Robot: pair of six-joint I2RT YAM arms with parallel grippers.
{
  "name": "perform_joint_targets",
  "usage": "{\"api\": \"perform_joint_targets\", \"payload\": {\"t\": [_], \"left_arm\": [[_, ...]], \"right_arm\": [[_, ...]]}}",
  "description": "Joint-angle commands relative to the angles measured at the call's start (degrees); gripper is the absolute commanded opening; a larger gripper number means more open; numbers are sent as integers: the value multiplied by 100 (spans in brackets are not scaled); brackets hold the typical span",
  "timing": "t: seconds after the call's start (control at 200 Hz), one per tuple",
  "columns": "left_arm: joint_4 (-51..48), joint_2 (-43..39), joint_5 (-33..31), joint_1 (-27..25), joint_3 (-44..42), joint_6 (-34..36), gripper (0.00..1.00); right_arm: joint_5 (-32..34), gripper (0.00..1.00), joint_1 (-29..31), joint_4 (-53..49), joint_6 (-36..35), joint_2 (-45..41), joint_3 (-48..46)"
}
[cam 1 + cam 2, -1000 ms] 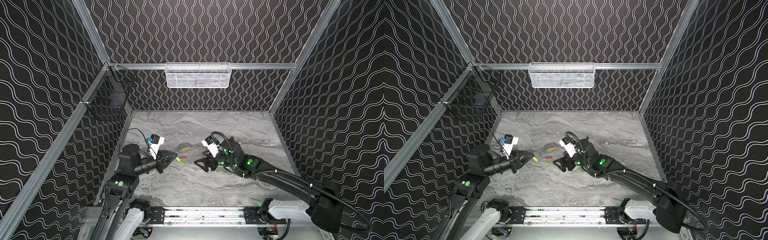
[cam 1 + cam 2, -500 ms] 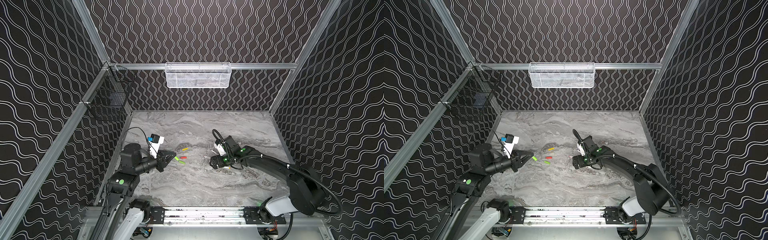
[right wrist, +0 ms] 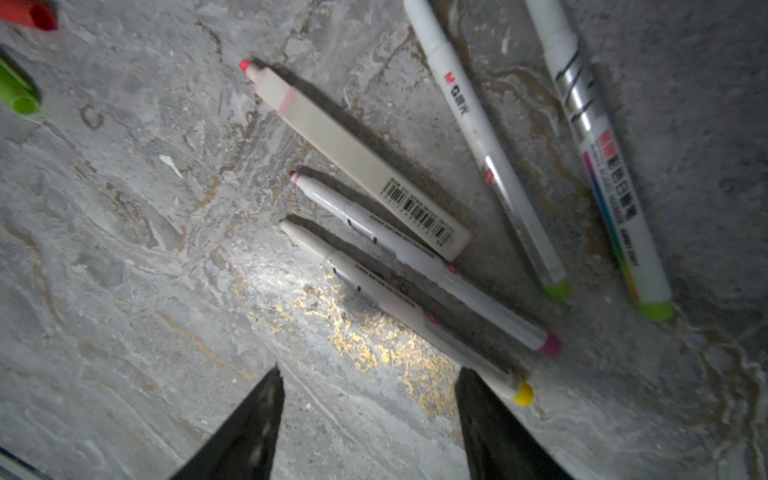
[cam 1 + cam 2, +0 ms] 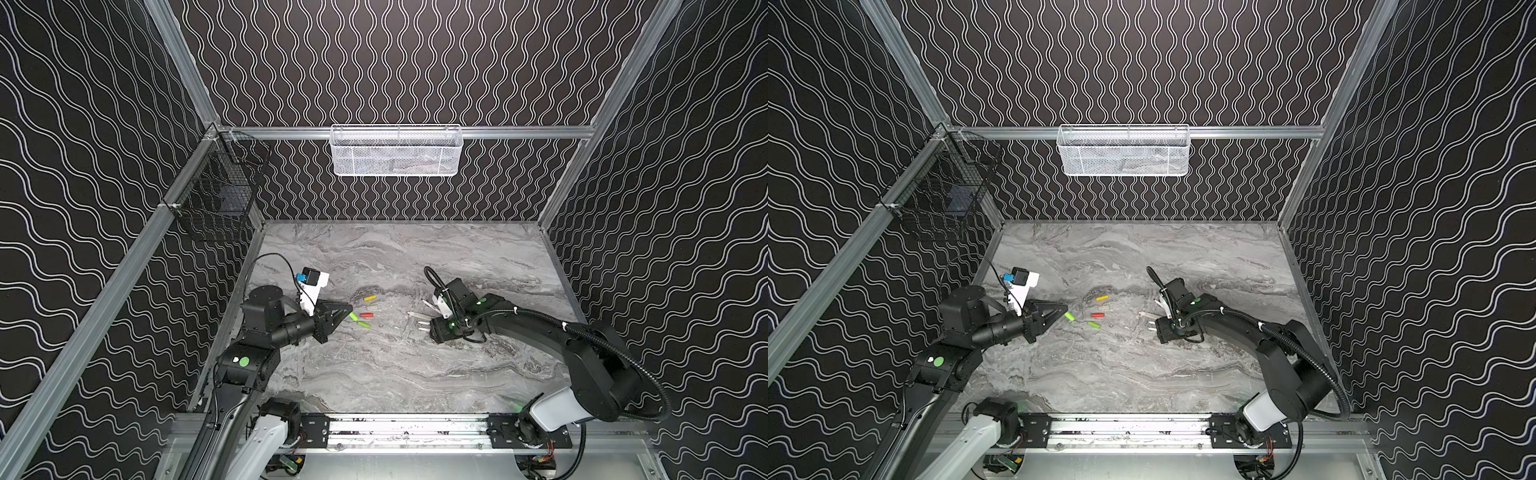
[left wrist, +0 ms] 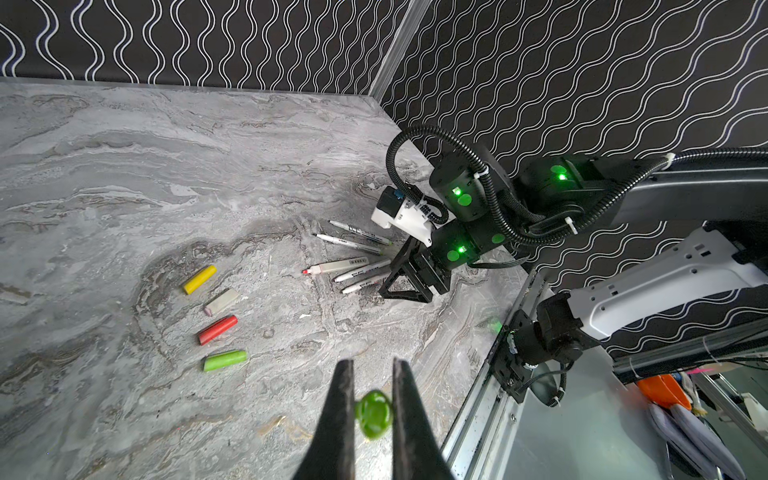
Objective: Insert the pens into the pen caps
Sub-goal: 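Grasp the white pen with red lettering with the right gripper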
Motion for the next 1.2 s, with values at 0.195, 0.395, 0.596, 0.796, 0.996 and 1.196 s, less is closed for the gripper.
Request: {"api": "perform_joint_targets", "payload": {"t": [0.195,0.395,0.596,0.796,0.996,1.196], "left_arm": [[91,10,-83,3,35,117,0],[91,-13,-118,2,21,104,0],[79,-25,-137,2,35,119,0],[91,-11,-131,2,31,109,0],[66,-53,-171,2,29,119,0],[89,-38,-154,4,36,105,0]], "right_arm": [[183,65,-91,76,-114,294,13],[138,65,-129,148,-211,435,60],[24,63,-131,109,-328,440,114],[-70,64,-145,96,-389,343,179],[-223,62,-116,30,-475,547,210],[-469,61,64,131,-471,417,86]]}}
